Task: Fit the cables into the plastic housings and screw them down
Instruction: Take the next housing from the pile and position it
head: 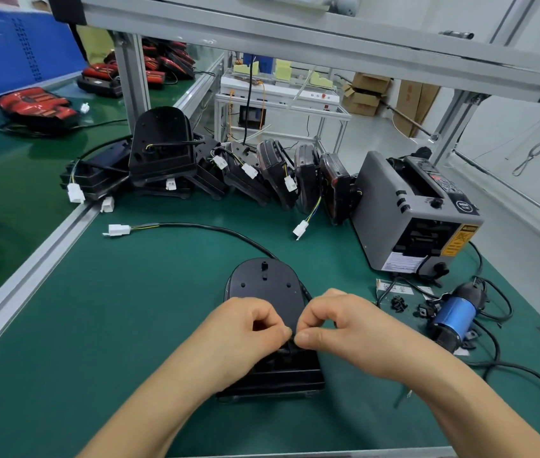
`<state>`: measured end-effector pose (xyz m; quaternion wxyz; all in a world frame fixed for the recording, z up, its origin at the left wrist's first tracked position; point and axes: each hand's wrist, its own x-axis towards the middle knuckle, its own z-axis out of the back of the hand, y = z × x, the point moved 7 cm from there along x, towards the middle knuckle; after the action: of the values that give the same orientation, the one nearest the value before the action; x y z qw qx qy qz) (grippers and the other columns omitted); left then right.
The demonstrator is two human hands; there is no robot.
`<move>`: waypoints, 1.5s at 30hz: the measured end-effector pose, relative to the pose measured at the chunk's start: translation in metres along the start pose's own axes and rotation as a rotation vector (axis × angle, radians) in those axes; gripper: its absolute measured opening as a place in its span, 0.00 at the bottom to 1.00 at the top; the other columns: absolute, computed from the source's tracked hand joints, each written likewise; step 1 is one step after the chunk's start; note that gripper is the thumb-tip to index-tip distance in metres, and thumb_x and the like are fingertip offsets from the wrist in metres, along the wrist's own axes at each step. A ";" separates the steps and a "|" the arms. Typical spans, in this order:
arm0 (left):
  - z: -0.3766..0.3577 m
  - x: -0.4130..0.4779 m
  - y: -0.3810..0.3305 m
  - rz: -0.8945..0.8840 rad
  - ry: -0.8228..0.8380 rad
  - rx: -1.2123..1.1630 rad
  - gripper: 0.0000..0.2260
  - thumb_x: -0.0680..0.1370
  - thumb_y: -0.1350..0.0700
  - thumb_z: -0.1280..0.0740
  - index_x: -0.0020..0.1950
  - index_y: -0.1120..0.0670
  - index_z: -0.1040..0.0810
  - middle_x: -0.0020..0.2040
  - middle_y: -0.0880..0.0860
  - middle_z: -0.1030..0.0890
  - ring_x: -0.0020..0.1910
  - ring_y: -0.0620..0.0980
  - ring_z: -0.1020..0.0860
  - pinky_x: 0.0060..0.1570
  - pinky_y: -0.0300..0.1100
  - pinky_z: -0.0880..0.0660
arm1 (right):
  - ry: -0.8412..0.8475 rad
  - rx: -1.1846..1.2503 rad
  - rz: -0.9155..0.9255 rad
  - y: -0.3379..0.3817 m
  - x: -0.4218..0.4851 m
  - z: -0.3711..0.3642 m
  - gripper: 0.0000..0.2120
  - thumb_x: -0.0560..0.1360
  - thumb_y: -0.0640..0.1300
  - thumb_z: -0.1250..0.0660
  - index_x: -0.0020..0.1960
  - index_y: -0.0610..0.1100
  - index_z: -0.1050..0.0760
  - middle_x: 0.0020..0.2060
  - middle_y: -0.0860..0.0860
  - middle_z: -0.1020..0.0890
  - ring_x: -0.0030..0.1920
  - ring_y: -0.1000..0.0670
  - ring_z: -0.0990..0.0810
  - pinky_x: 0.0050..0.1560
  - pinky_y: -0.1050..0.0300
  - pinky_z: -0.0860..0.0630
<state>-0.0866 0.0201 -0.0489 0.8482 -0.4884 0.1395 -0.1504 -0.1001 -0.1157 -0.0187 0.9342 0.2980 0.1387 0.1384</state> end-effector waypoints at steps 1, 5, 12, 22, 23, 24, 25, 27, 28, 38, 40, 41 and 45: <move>0.000 0.000 0.000 -0.009 -0.003 0.006 0.09 0.74 0.48 0.32 0.33 0.45 0.23 0.31 0.42 0.22 0.31 0.42 0.26 0.36 0.41 0.27 | 0.007 -0.008 -0.007 0.001 0.000 0.000 0.07 0.73 0.51 0.31 0.38 0.59 0.26 0.41 0.56 0.24 0.46 0.68 0.30 0.46 0.75 0.34; 0.000 -0.003 -0.002 -0.052 -0.022 0.068 0.08 0.74 0.48 0.34 0.35 0.45 0.25 0.34 0.39 0.23 0.33 0.39 0.27 0.36 0.36 0.30 | 0.032 -0.035 -0.067 0.002 0.003 0.002 0.05 0.73 0.54 0.31 0.42 0.53 0.21 0.39 0.55 0.23 0.41 0.61 0.26 0.44 0.67 0.30; -0.001 -0.006 -0.011 -0.145 -0.077 0.230 0.08 0.78 0.49 0.40 0.38 0.46 0.30 0.41 0.43 0.26 0.42 0.39 0.29 0.39 0.32 0.34 | 0.040 -0.005 -0.108 0.003 0.004 0.001 0.07 0.72 0.55 0.30 0.40 0.53 0.22 0.37 0.55 0.22 0.45 0.55 0.24 0.48 0.59 0.27; -0.004 -0.010 -0.011 -0.220 -0.074 0.130 0.09 0.78 0.52 0.39 0.38 0.45 0.29 0.41 0.41 0.27 0.49 0.40 0.31 0.46 0.32 0.34 | -0.071 0.103 -0.041 -0.001 0.004 -0.003 0.07 0.70 0.50 0.27 0.35 0.59 0.23 0.38 0.55 0.23 0.41 0.59 0.26 0.41 0.66 0.31; -0.003 -0.011 -0.010 -0.228 -0.068 0.118 0.09 0.78 0.52 0.39 0.39 0.45 0.28 0.42 0.40 0.27 0.50 0.40 0.31 0.47 0.32 0.34 | -0.092 0.105 -0.039 -0.002 0.004 -0.003 0.08 0.70 0.50 0.27 0.34 0.59 0.23 0.38 0.56 0.24 0.41 0.61 0.27 0.41 0.68 0.32; -0.002 -0.013 -0.009 -0.238 -0.069 0.109 0.08 0.79 0.52 0.39 0.40 0.45 0.27 0.44 0.39 0.26 0.52 0.40 0.31 0.48 0.31 0.35 | -0.109 0.105 -0.032 -0.003 0.003 -0.003 0.09 0.70 0.50 0.27 0.34 0.60 0.24 0.38 0.56 0.24 0.41 0.63 0.27 0.42 0.70 0.33; -0.001 -0.017 -0.008 -0.249 -0.082 0.101 0.07 0.78 0.52 0.38 0.41 0.44 0.26 0.45 0.38 0.26 0.54 0.39 0.32 0.49 0.30 0.36 | -0.123 0.102 -0.020 -0.003 0.002 -0.003 0.09 0.70 0.50 0.27 0.33 0.60 0.24 0.38 0.57 0.24 0.42 0.64 0.28 0.43 0.72 0.34; 0.002 -0.025 -0.004 -0.271 -0.128 0.117 0.02 0.76 0.50 0.34 0.45 0.42 0.25 0.48 0.37 0.26 0.57 0.38 0.33 0.51 0.28 0.37 | -0.143 0.092 0.018 -0.002 -0.001 -0.003 0.10 0.70 0.48 0.27 0.33 0.60 0.24 0.39 0.62 0.22 0.45 0.64 0.28 0.44 0.73 0.35; 0.002 -0.030 -0.004 -0.292 -0.156 0.142 0.03 0.75 0.49 0.32 0.46 0.42 0.24 0.49 0.36 0.27 0.57 0.38 0.33 0.51 0.27 0.37 | -0.153 0.085 0.041 -0.002 -0.003 -0.004 0.11 0.70 0.47 0.27 0.34 0.60 0.24 0.39 0.66 0.22 0.46 0.64 0.28 0.44 0.73 0.35; -0.004 -0.043 -0.001 -0.420 -0.309 0.171 0.02 0.74 0.49 0.32 0.45 0.46 0.22 0.46 0.39 0.28 0.42 0.39 0.28 0.42 0.28 0.34 | -0.087 0.104 0.015 -0.007 -0.005 -0.009 0.10 0.72 0.44 0.28 0.36 0.58 0.23 0.37 0.69 0.23 0.45 0.65 0.29 0.45 0.73 0.35; -0.004 -0.044 0.000 -0.434 -0.307 0.177 0.04 0.74 0.47 0.34 0.45 0.46 0.22 0.46 0.39 0.28 0.41 0.37 0.28 0.41 0.27 0.35 | -0.022 0.112 -0.029 -0.007 0.001 -0.010 0.11 0.72 0.44 0.29 0.35 0.57 0.23 0.34 0.64 0.22 0.40 0.65 0.28 0.43 0.72 0.33; -0.004 -0.044 0.000 -0.438 -0.310 0.180 0.05 0.74 0.47 0.35 0.46 0.45 0.23 0.46 0.39 0.28 0.41 0.37 0.29 0.41 0.27 0.35 | 0.013 0.123 -0.051 -0.007 0.004 -0.010 0.10 0.72 0.44 0.28 0.35 0.56 0.23 0.33 0.61 0.21 0.38 0.64 0.27 0.42 0.70 0.31; -0.003 -0.045 0.000 -0.448 -0.331 0.176 0.05 0.74 0.47 0.36 0.47 0.45 0.24 0.46 0.39 0.28 0.42 0.36 0.29 0.42 0.26 0.34 | 0.175 0.086 -0.104 -0.001 0.016 -0.009 0.08 0.72 0.45 0.28 0.36 0.53 0.23 0.31 0.59 0.21 0.34 0.62 0.26 0.42 0.64 0.27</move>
<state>-0.1288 0.0349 -0.0468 0.8441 -0.4494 -0.1259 -0.2638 -0.0882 -0.1058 -0.0293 0.9109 0.3168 0.2406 0.1091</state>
